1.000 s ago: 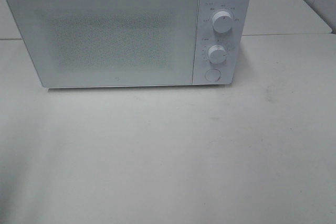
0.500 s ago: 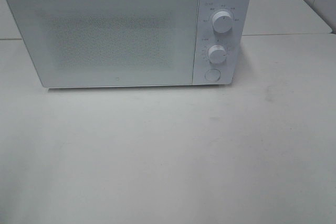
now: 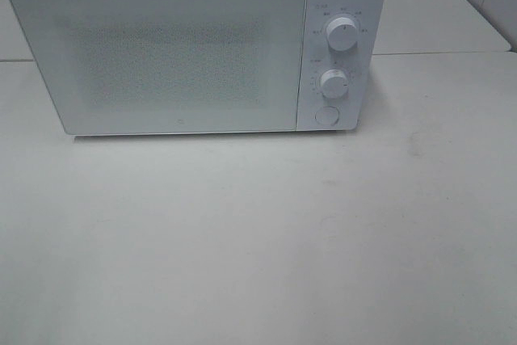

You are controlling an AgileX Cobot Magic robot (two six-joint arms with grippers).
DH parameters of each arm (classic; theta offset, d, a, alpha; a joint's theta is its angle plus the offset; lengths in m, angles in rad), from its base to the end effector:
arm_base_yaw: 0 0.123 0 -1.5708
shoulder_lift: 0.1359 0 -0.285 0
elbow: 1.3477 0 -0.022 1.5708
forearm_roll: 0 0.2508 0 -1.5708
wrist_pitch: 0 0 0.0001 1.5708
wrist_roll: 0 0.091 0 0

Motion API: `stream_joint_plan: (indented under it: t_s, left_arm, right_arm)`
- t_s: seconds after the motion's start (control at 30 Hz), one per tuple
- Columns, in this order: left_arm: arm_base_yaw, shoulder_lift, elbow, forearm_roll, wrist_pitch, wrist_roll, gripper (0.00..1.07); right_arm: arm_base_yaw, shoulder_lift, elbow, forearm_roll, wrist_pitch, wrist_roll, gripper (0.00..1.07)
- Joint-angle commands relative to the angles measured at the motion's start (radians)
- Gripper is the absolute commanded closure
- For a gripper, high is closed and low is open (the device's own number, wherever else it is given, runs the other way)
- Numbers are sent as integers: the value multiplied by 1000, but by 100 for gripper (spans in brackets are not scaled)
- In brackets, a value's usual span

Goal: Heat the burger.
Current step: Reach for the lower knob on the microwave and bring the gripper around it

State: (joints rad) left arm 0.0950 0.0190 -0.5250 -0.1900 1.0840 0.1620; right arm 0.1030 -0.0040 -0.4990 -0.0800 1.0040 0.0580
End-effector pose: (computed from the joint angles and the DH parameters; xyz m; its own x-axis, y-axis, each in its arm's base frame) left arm -0.0051 -0.0158 0.2836 -0.4575 0.0279 -0.8888 0.0869 0.9961 -0.0134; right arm -0.0026 -0.0064 0.2819 -0.3992 -0.0262 -0.9165 -0.0352 0.9993 -0.0133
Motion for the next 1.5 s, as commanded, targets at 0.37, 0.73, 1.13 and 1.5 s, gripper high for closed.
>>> stream_joint_plan:
  t_s: [0.37,0.73,1.13,1.5]
  left_arm:
    - [3,-49,4,1,-7,-2,7]
    - [3,-48,5,1,-6,-4,7]
    - [3,-48,8,33,-11,-53,7]
    - [3,-48,8,33,-11,-52,7]
  right_arm:
    - [-8,-26,1,2,-6,8,31]
    - [-8,-26,1,2,-6,8,31]
    - [-8,-6,-28,2,-113,13,31]
    - [-8,201,-26,3,-271,32,31]
